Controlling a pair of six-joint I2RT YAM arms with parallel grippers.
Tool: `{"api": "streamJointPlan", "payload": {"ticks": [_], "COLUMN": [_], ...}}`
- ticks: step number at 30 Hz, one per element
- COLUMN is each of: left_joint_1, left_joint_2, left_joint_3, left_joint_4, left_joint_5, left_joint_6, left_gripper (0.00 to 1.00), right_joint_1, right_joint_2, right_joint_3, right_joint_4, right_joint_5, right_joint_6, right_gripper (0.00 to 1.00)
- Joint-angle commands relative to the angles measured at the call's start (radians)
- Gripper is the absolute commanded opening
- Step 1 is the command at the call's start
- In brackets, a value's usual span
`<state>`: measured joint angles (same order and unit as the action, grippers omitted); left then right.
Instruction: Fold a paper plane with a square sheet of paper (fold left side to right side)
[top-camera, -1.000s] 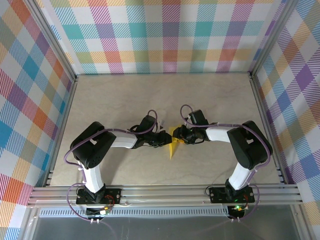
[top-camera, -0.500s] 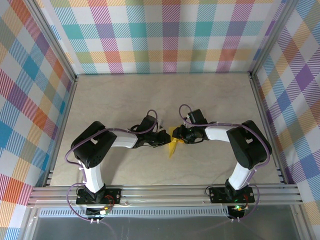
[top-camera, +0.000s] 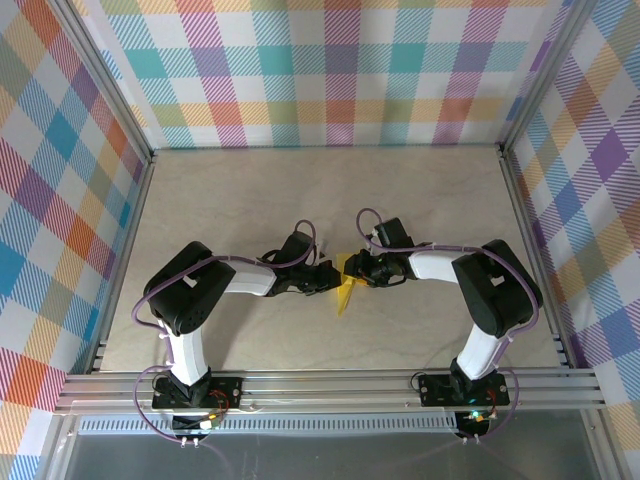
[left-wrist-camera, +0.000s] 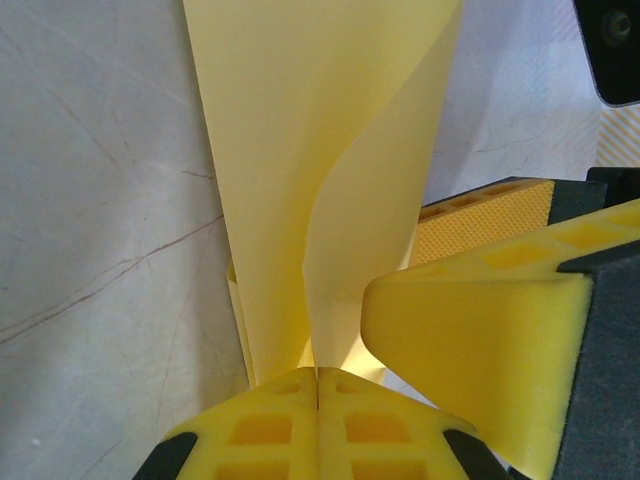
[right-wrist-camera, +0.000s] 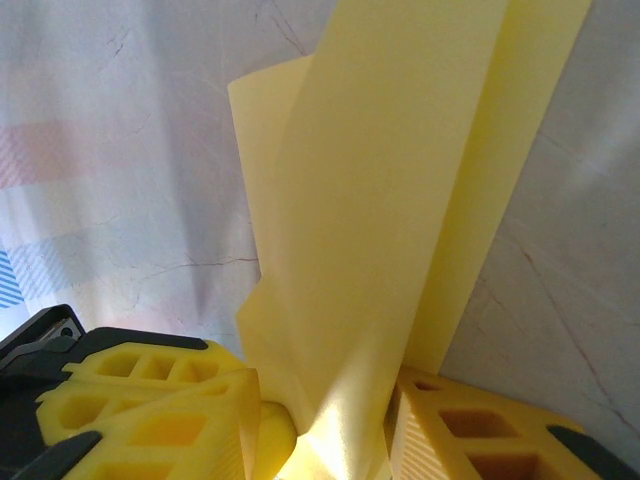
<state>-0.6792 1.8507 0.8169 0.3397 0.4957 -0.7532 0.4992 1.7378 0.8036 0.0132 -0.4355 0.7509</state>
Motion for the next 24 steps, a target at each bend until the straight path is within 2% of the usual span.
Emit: {"api": "streamJointPlan", "payload": {"ticks": [1, 24], "left_joint_1": [-0.005, -0.044], "left_joint_2": [-0.005, -0.001], "left_joint_3": [-0.019, -0.024], "left_joint_4": [-0.010, -0.067], "left_joint_5": [-0.005, -0.063], "left_joint_6": [0.015, 0.036], "left_gripper": [0.06, 0.04], "right_joint_1": [0.013, 0.015], "right_joint_2": [0.043, 0.034], "right_joint_3": [-0.006, -0.008], "right_joint_4": [-0.082, -0.048], "right_joint_5": [0.032, 0.004], "right_joint_6": [-0.015, 0.003], "right_gripper": [0.38, 0.38]}}
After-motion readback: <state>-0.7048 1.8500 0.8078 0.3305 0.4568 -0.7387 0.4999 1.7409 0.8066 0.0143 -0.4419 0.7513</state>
